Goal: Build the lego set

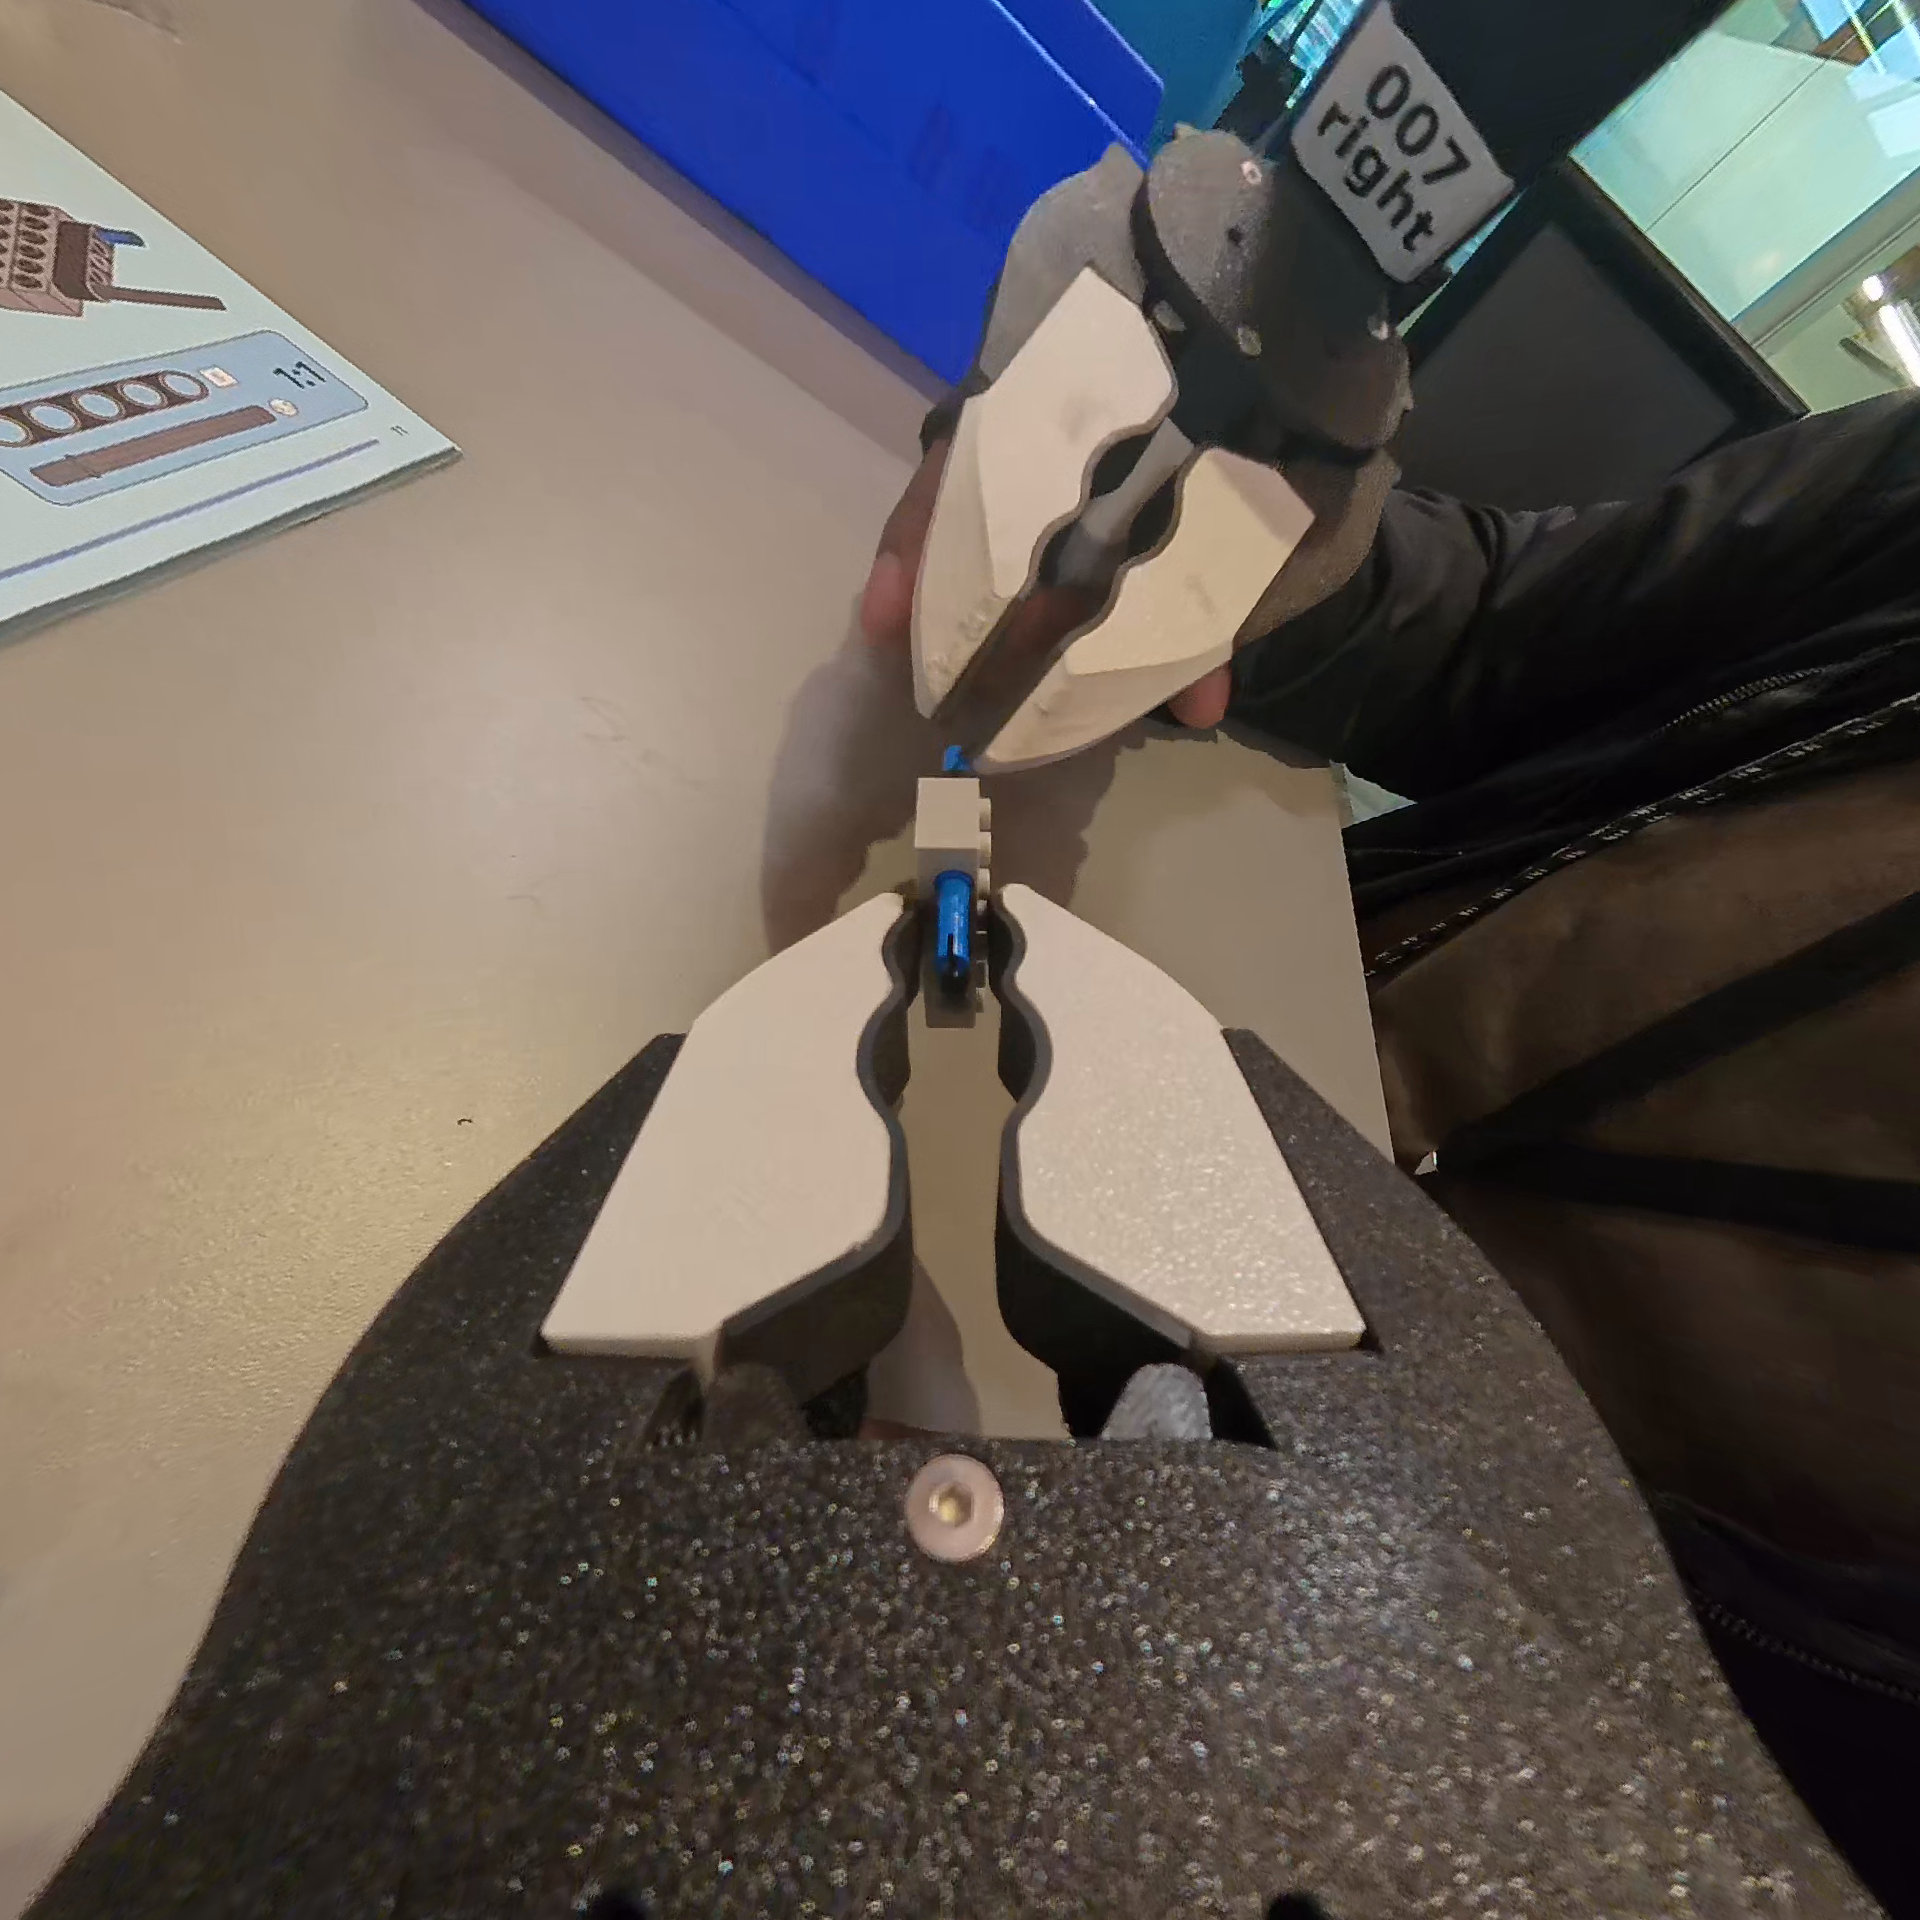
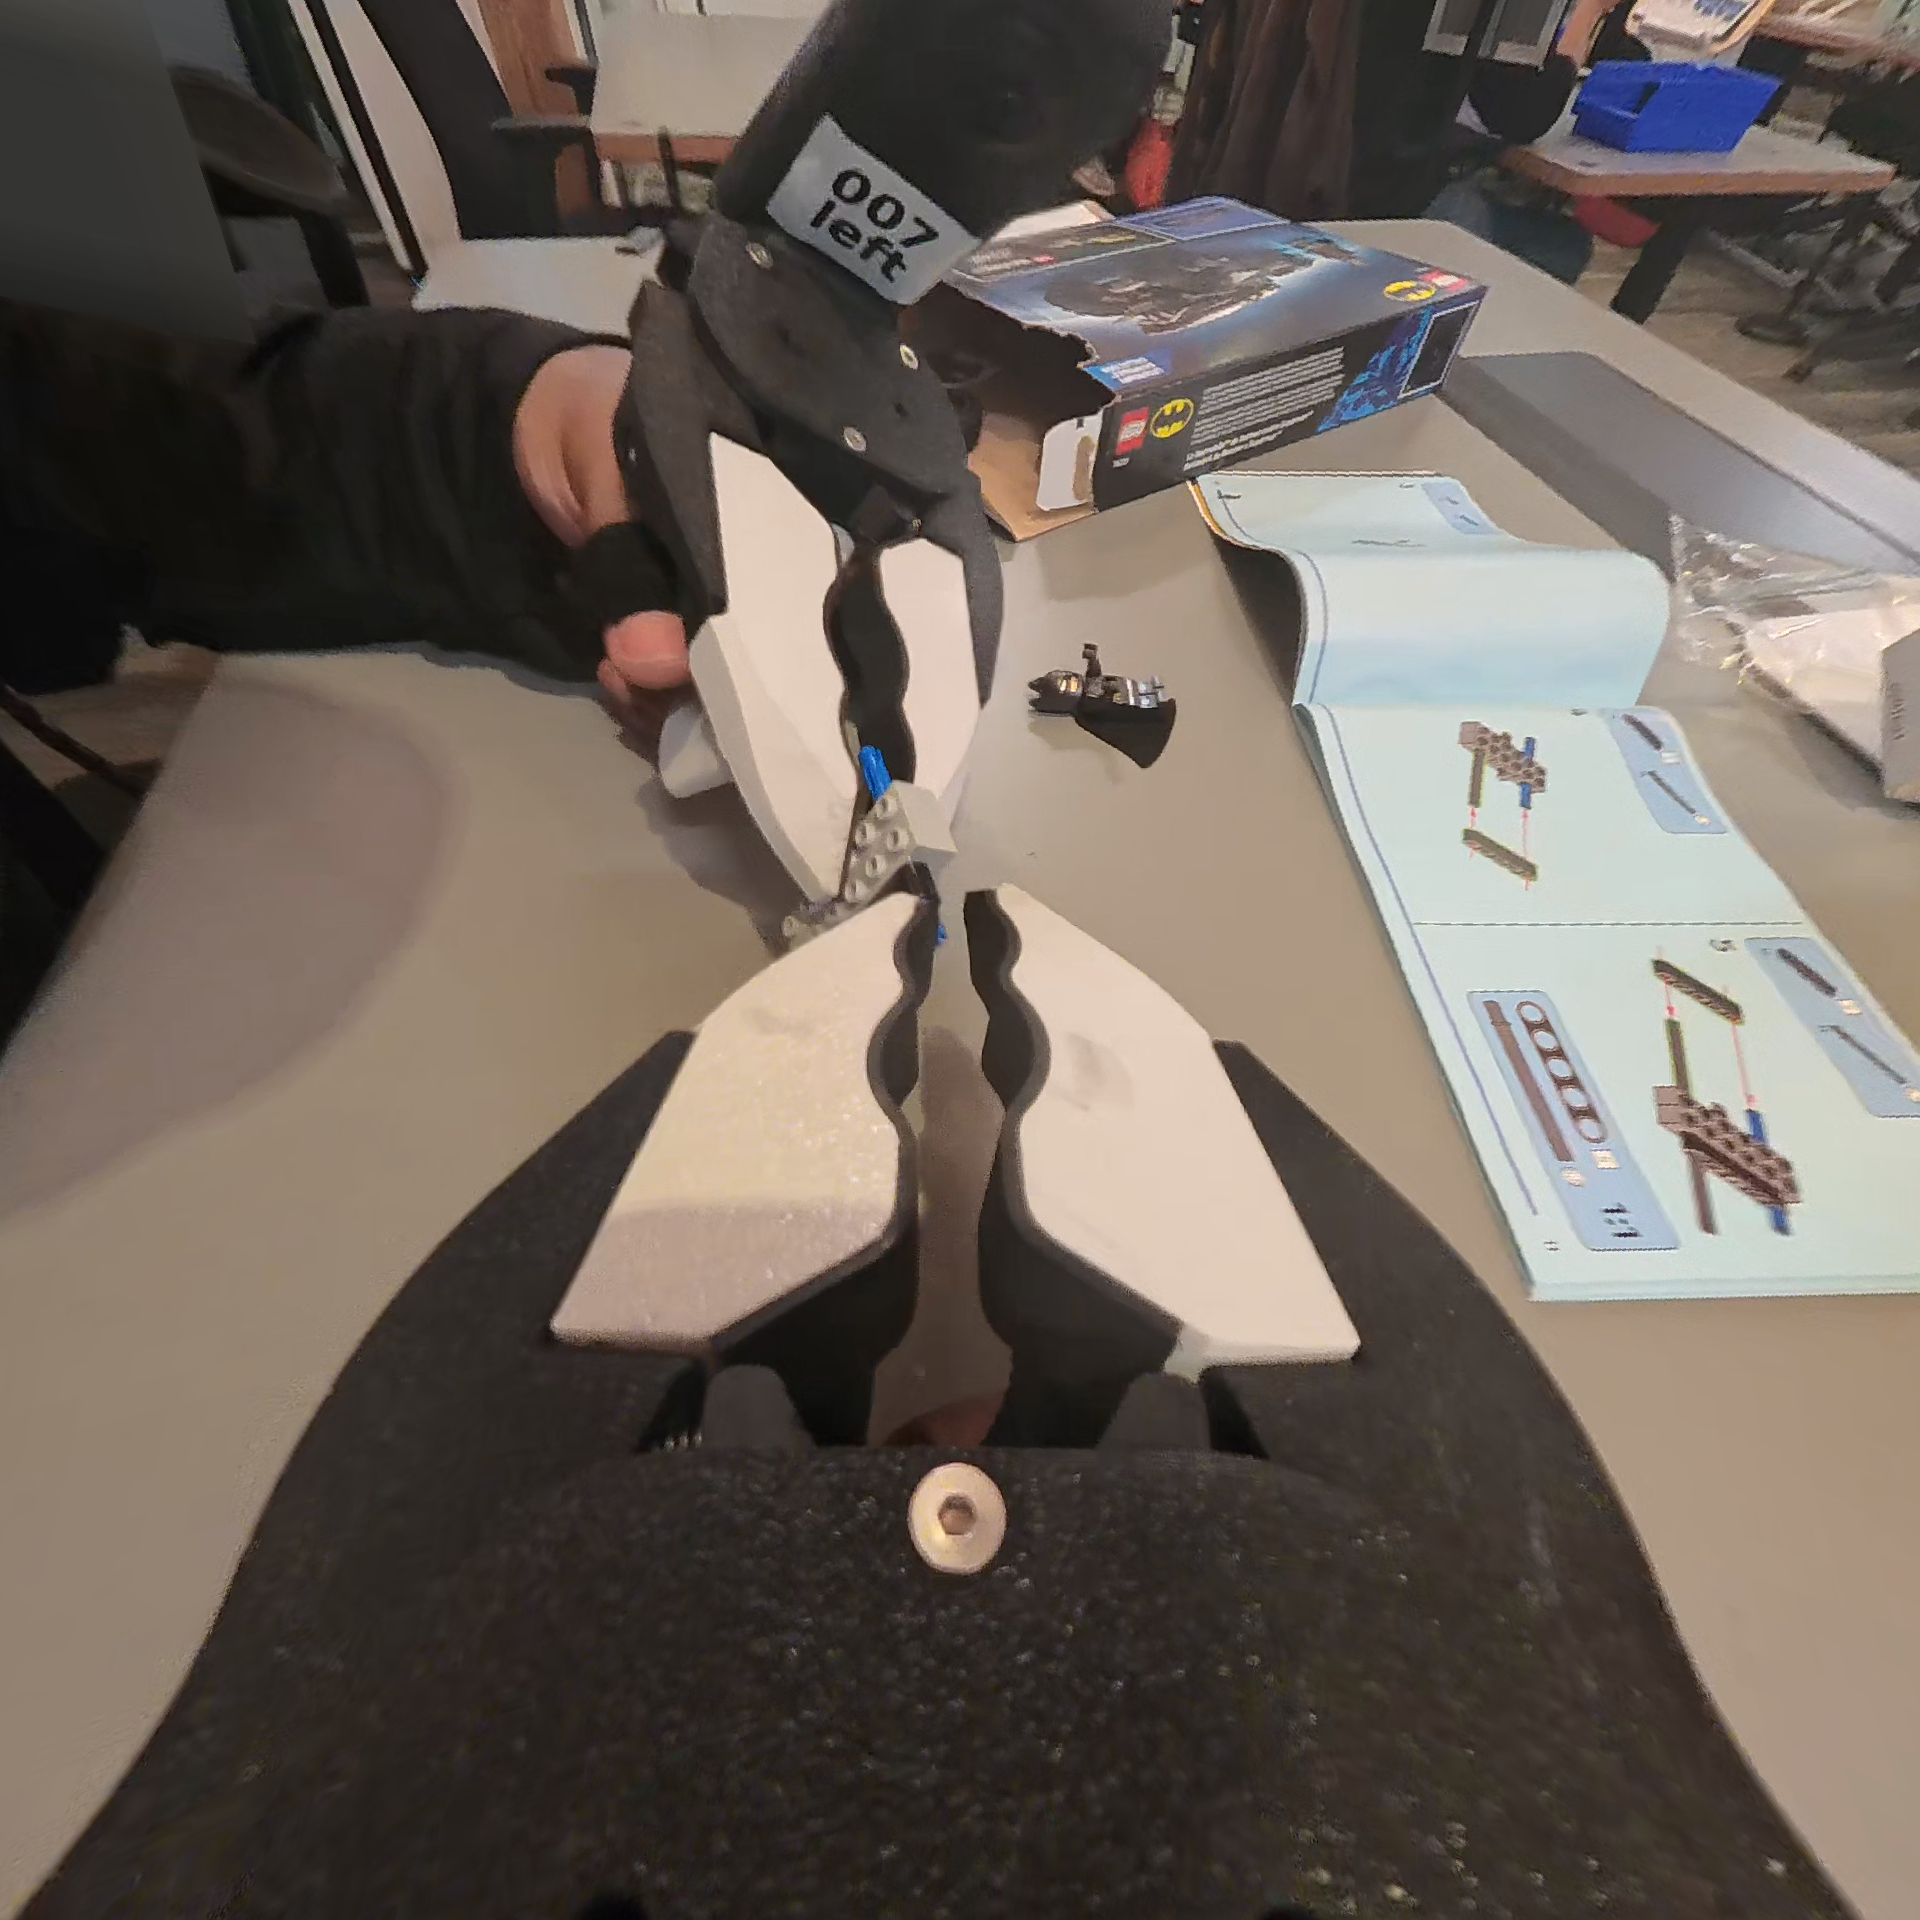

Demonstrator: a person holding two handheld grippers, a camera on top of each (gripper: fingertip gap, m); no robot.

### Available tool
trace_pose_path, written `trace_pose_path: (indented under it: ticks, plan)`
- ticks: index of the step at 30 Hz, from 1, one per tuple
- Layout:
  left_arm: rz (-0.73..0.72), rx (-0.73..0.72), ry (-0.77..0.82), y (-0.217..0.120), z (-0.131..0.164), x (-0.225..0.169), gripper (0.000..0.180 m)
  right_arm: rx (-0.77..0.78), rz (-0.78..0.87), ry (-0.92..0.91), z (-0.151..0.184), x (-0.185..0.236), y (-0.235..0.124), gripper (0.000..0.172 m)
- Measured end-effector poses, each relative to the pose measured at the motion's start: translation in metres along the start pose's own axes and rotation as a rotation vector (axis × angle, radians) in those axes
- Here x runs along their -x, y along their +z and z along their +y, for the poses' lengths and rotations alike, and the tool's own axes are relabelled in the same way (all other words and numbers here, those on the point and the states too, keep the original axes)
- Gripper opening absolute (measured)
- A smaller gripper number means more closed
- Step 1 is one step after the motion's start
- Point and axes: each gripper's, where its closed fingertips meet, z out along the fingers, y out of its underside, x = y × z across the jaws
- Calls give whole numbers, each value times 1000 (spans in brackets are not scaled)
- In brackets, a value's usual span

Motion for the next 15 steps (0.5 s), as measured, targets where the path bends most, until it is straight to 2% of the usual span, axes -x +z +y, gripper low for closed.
trace_pose_path:
  ticks: [7,15]
  plan:
    - [-17,-3,-55,-1,1,5,12,55,136,-232,7,-6,3,8]
    - [-28,-9,-104,-2,1,10,11,119,179,-413,17,-1,9,10]
